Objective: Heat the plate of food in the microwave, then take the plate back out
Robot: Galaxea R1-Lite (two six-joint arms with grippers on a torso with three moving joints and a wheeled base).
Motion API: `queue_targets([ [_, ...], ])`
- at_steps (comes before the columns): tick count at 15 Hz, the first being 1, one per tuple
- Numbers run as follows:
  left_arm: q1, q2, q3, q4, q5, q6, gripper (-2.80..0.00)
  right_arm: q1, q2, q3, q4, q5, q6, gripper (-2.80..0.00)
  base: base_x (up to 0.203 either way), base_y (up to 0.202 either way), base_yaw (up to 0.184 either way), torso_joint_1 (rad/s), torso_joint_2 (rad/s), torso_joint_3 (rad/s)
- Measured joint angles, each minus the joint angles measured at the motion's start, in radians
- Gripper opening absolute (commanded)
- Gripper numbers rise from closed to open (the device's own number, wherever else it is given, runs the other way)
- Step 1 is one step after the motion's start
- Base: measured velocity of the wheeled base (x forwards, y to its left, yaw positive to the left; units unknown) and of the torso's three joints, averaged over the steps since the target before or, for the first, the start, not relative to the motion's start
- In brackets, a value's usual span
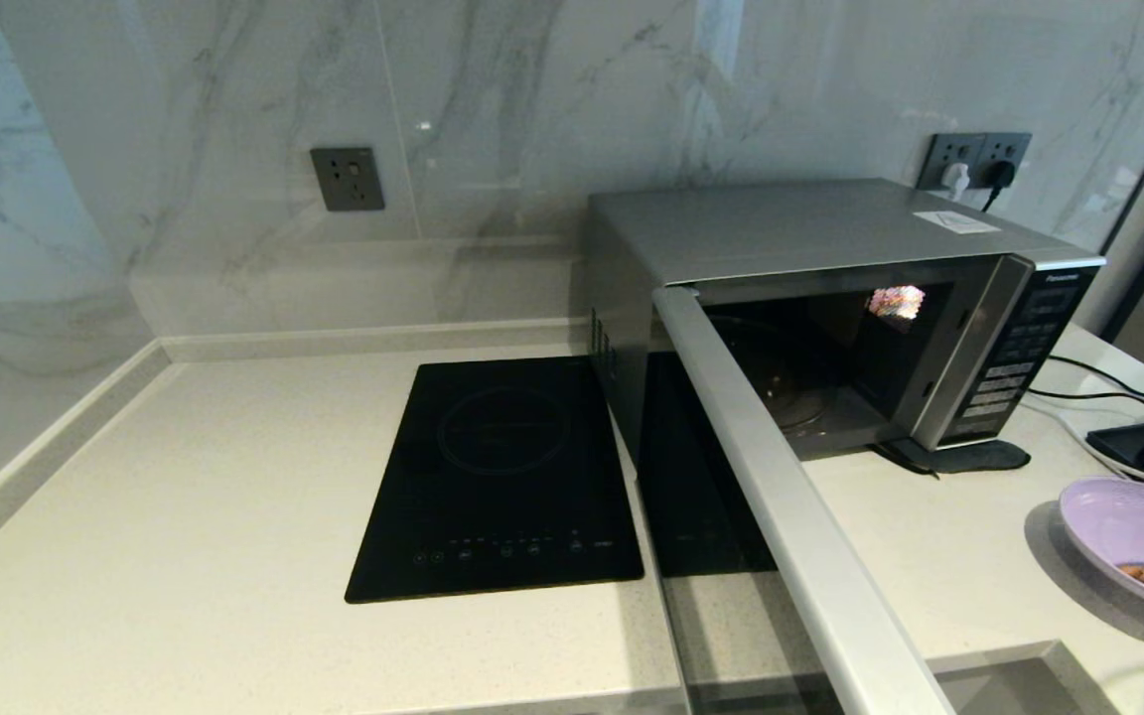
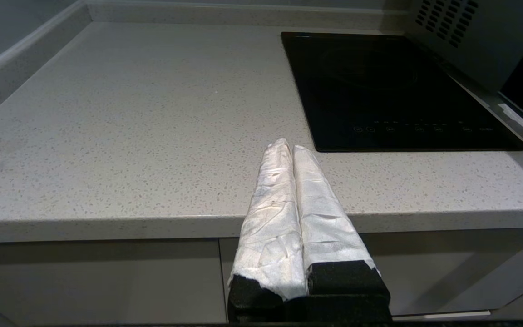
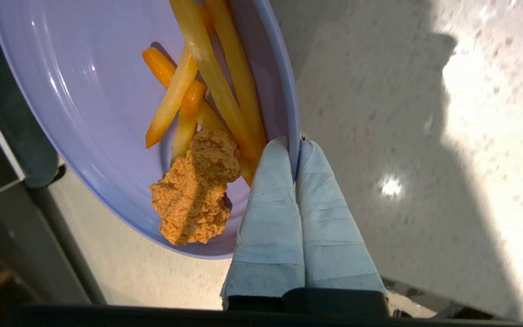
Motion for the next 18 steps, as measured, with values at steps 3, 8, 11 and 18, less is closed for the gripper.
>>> queue_targets([
  [3,0.000,0.000,0.000,0.000,0.000,0.000,-2.80,-0.020,0.071,-0.004,-0.044,-0.004,-0.003,-2.80,0.000,0.000,0.000,0.000,0.00,0.000],
  [8,0.000,0.000,0.000,0.000,0.000,0.000,-2.80,-0.033,0.130,-0.011,-0.053,-0.004,-0.023,0.00,0.000,0.000,0.000,0.000,0.00,0.000],
  [11,0.000,0.000,0.000,0.000,0.000,0.000,-2.80,-0.043,0.136,-0.026,-0.053,0.000,-0.024,0.00,0.000,0.000,0.000,0.000,0.00,0.000],
  [18,0.000,0.000,0.000,0.000,0.000,0.000,-2.80,-0.057,0.048,-0.021,-0.032,0.024,-0.022,0.00,0.000,0.000,0.000,0.000,0.00,0.000],
])
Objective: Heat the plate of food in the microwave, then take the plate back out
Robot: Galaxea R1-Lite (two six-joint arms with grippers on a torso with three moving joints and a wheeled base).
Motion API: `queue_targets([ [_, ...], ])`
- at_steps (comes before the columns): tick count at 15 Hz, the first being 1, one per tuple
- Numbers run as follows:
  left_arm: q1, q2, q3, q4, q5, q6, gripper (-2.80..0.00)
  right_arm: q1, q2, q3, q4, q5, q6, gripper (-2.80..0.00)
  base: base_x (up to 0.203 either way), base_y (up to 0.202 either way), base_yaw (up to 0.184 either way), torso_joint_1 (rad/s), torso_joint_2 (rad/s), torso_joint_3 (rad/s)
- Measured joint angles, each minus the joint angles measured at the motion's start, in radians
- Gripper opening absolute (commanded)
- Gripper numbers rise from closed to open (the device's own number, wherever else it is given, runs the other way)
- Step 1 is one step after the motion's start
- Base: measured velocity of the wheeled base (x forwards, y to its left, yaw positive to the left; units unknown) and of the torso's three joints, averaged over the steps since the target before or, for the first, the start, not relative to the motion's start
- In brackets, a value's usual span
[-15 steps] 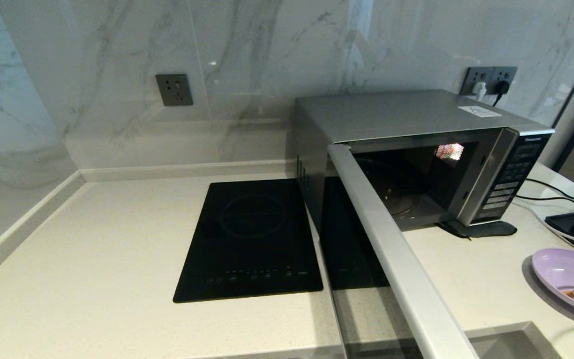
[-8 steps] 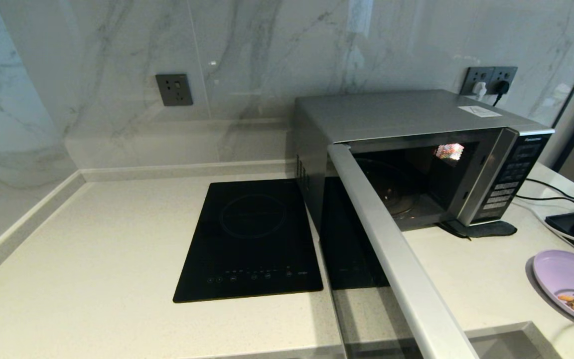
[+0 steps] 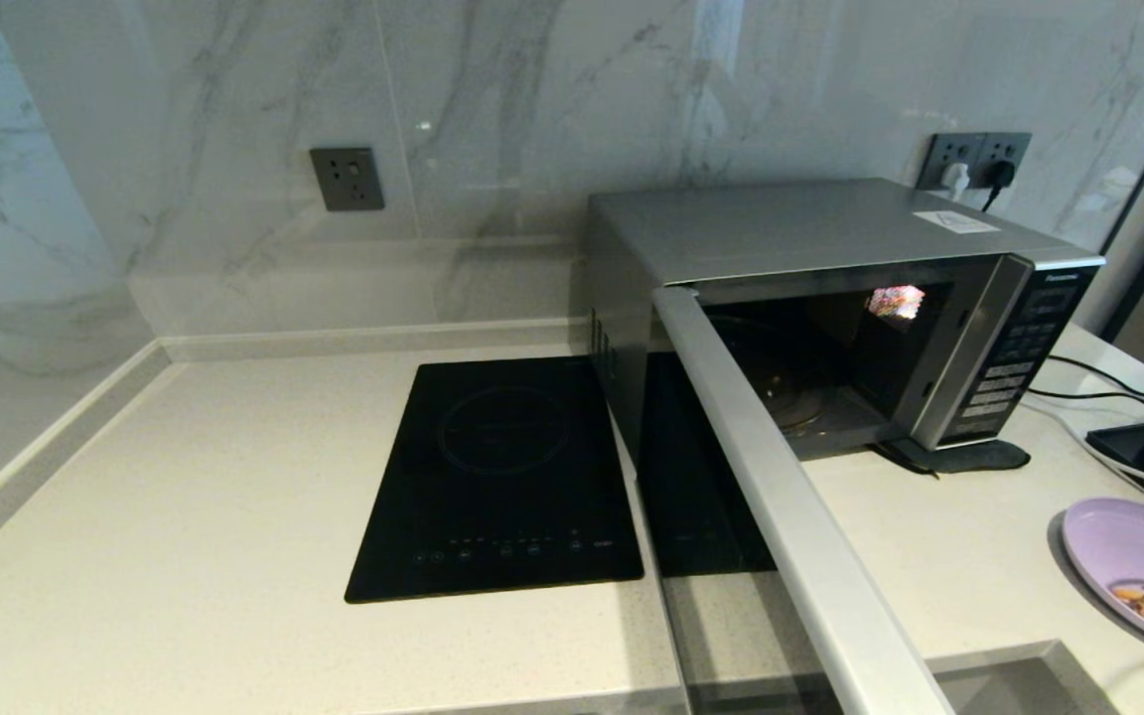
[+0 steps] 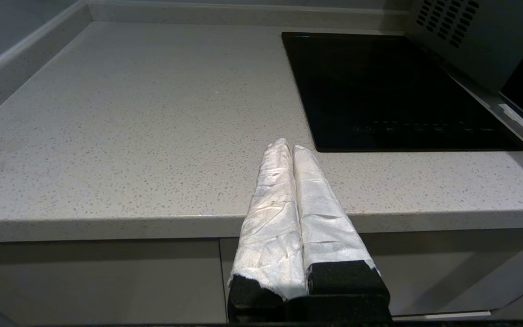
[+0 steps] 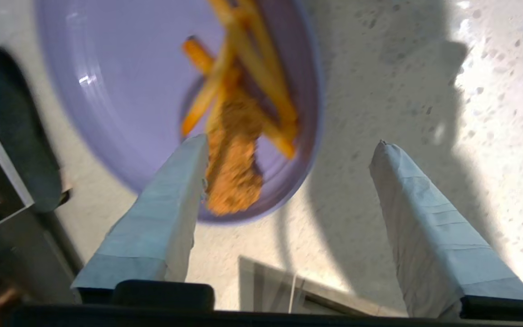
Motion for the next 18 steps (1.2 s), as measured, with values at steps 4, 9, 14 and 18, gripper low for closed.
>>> queue_targets([
  [4,0.000,0.000,0.000,0.000,0.000,0.000,-2.80,0.006,-0.149,-0.006,0.048,0.094,-0.041,0.00,0.000,0.000,0.000,0.000,0.00,0.000],
  [9,0.000,0.000,0.000,0.000,0.000,0.000,-2.80,0.144,-0.316,-0.106,0.157,0.249,-0.116,0.00,0.000,0.000,0.000,0.000,0.00,0.000],
  [14,0.000,0.000,0.000,0.000,0.000,0.000,-2.80,0.319,-0.375,-0.202,0.172,0.353,-0.110,-2.80,0.000,0.000,0.000,0.000,0.00,0.000],
  [18,0.000,0.000,0.000,0.000,0.000,0.000,-2.80,0.438,-0.408,-0.233,0.172,0.398,-0.097,-2.80,0.000,0.000,0.000,0.000,0.00,0.000],
])
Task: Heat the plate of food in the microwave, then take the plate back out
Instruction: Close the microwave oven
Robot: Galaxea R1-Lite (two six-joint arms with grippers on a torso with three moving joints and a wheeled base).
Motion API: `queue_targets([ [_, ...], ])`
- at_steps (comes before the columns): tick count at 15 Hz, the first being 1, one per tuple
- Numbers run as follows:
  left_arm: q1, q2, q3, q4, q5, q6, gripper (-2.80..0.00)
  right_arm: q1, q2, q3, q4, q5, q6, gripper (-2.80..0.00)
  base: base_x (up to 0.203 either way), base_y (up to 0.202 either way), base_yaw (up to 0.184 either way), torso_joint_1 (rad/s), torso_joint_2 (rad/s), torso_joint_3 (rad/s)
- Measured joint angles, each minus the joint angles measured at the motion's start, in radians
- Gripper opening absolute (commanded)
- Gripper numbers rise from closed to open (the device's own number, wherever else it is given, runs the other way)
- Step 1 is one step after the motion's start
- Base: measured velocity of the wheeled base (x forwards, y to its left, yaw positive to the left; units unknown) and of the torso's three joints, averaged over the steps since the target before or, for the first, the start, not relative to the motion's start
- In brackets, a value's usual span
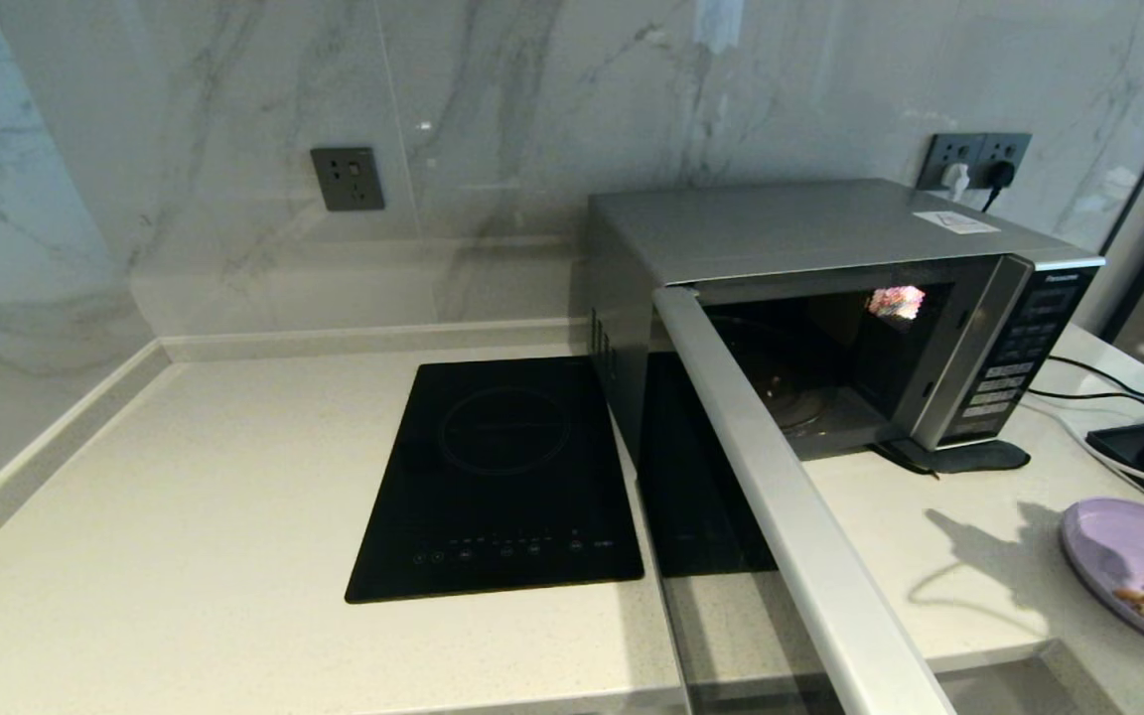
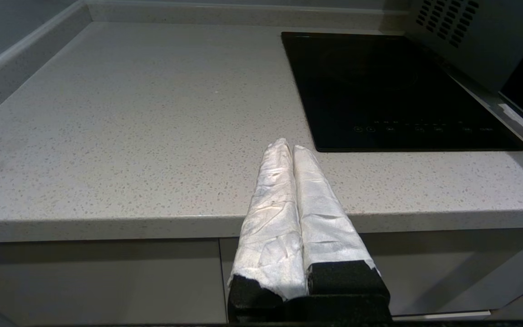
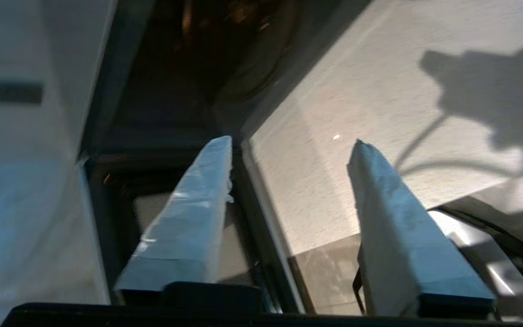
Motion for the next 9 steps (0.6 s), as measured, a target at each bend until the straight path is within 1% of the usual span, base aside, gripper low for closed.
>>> queue_targets([
  [3,0.000,0.000,0.000,0.000,0.000,0.000,-2.80,0.103,-0.052,-0.009,0.000,0.102,0.001,-2.80,0.000,0.000,0.000,0.000,0.00,0.000],
  [6,0.000,0.000,0.000,0.000,0.000,0.000,-2.80,0.264,-0.089,-0.036,0.025,0.121,0.002,-2.80,0.000,0.000,0.000,0.000,0.00,0.000],
  [9,0.000,0.000,0.000,0.000,0.000,0.000,-2.80,0.436,-0.107,-0.106,0.102,0.123,0.010,-2.80,0.000,0.000,0.000,0.000,0.00,0.000],
])
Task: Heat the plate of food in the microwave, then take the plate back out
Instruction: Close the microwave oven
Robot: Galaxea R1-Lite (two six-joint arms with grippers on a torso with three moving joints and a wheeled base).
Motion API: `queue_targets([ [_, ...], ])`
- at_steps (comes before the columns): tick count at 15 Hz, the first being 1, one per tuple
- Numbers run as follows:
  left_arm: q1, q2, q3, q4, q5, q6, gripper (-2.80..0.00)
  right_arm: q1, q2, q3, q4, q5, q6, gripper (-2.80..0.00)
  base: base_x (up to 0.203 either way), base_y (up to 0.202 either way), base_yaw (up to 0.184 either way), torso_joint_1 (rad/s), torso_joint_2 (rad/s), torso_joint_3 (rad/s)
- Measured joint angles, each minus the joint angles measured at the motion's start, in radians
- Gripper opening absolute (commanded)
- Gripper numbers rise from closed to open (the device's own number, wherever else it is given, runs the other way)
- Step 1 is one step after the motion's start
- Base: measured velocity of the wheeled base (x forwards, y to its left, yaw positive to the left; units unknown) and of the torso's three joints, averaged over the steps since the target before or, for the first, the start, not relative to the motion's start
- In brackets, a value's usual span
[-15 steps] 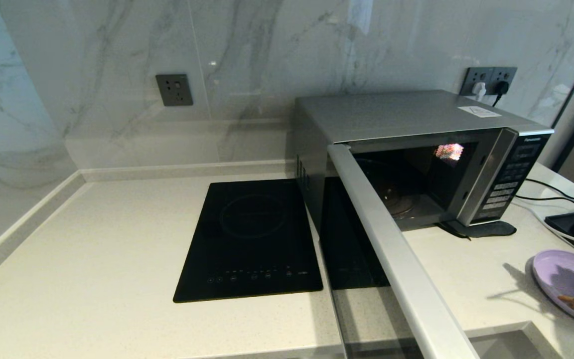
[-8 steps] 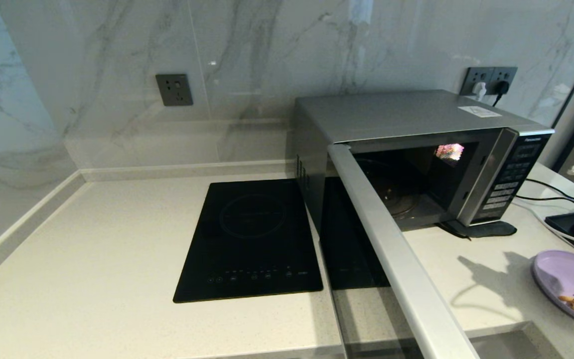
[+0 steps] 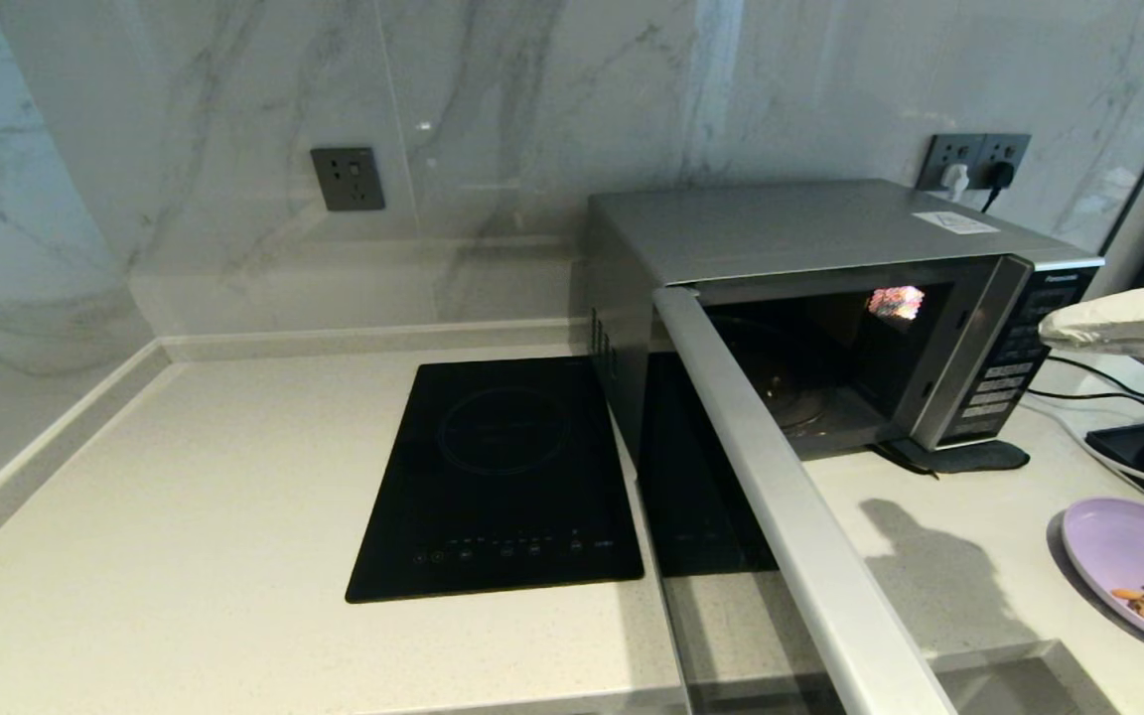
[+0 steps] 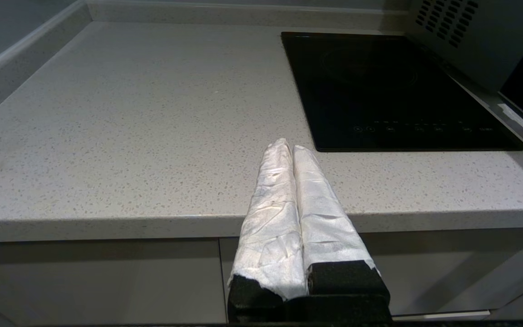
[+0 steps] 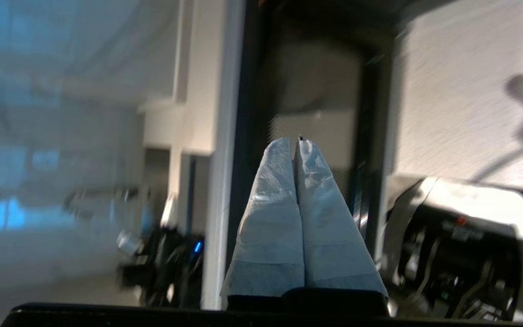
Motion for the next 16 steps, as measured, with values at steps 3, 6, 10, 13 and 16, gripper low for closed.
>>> queue_targets([
  [3,0.000,0.000,0.000,0.000,0.000,0.000,-2.80,0.147,-0.003,-0.071,0.048,-0.001,0.070,-2.80,0.000,0.000,0.000,0.000,0.00,0.000],
  [6,0.000,0.000,0.000,0.000,0.000,-0.001,-2.80,0.278,0.002,-0.095,0.068,-0.005,0.086,-2.80,0.000,0.000,0.000,0.000,0.00,0.000],
  [10,0.000,0.000,0.000,0.000,0.000,0.000,-2.80,0.428,0.002,-0.105,0.177,-0.011,0.087,-2.80,0.000,0.000,0.000,0.000,0.00,0.000],
  [13,0.000,0.000,0.000,0.000,0.000,0.000,-2.80,0.514,0.002,-0.090,0.199,-0.012,0.086,-2.80,0.000,0.000,0.000,0.000,0.00,0.000],
  [16,0.000,0.000,0.000,0.000,0.000,0.000,-2.80,0.609,0.001,-0.085,0.235,-0.014,0.087,-2.80,0.000,0.000,0.000,0.000,0.00,0.000],
])
